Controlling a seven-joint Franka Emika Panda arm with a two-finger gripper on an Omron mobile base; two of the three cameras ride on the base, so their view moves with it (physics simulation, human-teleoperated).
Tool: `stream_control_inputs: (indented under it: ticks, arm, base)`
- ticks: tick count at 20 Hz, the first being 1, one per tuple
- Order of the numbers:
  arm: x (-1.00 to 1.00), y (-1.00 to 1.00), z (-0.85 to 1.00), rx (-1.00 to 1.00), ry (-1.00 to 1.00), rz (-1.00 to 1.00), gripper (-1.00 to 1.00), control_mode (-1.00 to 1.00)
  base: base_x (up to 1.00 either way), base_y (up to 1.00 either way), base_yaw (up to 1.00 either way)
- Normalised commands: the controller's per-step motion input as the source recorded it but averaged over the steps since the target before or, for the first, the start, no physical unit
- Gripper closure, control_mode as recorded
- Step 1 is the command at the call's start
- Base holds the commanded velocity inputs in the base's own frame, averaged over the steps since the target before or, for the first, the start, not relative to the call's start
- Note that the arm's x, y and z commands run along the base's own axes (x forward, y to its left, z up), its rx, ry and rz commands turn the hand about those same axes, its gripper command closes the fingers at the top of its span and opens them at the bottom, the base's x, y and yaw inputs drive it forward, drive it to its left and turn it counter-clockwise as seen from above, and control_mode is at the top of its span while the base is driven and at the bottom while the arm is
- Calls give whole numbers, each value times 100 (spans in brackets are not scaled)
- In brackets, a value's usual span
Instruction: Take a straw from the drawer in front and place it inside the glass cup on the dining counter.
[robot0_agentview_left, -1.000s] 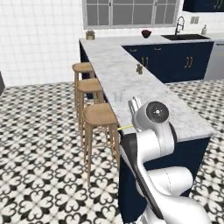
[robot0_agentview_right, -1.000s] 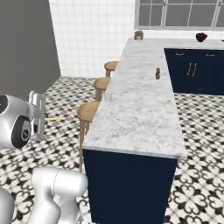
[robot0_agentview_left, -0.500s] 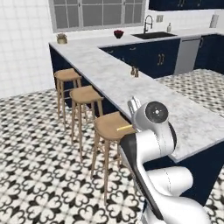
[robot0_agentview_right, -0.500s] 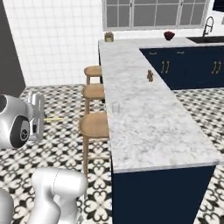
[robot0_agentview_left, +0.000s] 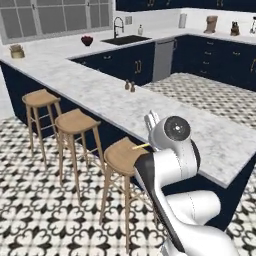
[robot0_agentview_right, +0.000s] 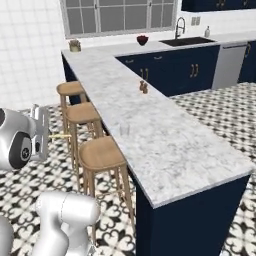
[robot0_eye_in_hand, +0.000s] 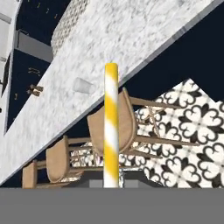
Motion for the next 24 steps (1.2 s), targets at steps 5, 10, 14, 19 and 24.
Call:
stream_control_inputs:
  ticks: [5, 10, 14, 19, 24]
  arm:
    - [0, 0, 0, 0, 0, 0, 100, 100]
    - [0, 0, 0, 0, 0, 0, 100, 100]
    - [0, 0, 0, 0, 0, 0, 100, 100]
    - [0, 0, 0, 0, 0, 0, 100, 100]
    - [0, 0, 0, 0, 0, 0, 100, 100]
  base:
    - [29, 33, -54]
    - [33, 28, -40]
    - [35, 46, -27]
    - [39, 46, -25]
    - [30, 34, -25]
